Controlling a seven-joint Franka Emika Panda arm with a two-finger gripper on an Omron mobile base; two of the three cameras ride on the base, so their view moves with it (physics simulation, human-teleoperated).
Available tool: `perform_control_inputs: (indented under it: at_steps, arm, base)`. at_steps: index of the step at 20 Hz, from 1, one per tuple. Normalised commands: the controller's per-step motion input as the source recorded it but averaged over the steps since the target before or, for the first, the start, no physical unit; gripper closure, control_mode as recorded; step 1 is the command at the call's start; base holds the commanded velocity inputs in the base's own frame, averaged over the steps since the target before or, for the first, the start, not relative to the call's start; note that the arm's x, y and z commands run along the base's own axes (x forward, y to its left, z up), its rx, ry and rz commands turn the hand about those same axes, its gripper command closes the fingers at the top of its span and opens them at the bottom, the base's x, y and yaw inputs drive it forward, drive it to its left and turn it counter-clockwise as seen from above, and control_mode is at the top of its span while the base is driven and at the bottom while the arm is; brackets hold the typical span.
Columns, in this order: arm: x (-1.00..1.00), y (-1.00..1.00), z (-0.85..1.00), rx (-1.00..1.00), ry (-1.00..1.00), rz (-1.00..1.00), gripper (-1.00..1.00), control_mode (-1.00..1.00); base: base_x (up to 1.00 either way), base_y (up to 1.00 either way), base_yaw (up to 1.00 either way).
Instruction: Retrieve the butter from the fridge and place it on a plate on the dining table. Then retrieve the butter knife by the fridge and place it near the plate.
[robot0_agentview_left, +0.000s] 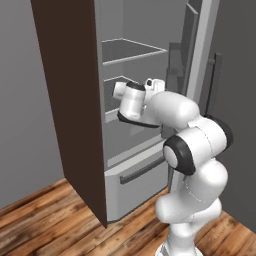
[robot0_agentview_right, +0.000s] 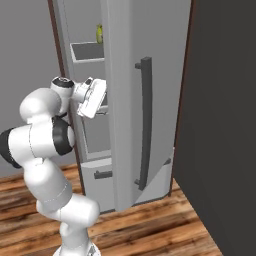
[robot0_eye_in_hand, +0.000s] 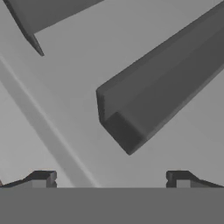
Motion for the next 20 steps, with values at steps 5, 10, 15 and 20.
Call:
perform_control_inputs:
  at_steps: [5,10,15,20]
  arm:
    - [0.34,-0.05,-0.02,0.0,0.04,0.0,-1.0,-1.0]
    - [0.22,-0.01,0.0,0.0,0.04,0.0,-1.0,-1.0]
    - [0.01,-0.16,0.0,-0.02,0.09,-0.01,-1.0,-1.0]
    - [-0.11,-0.54,0.0,-0.02,0.12,-0.05,-1.0,-1.0]
  base:
    - [0.0,0.0,0.0]
    - [0.0,0.0,0.0]
    - [0.0,0.0,0.0]
    - [0.0,0.0,0.0]
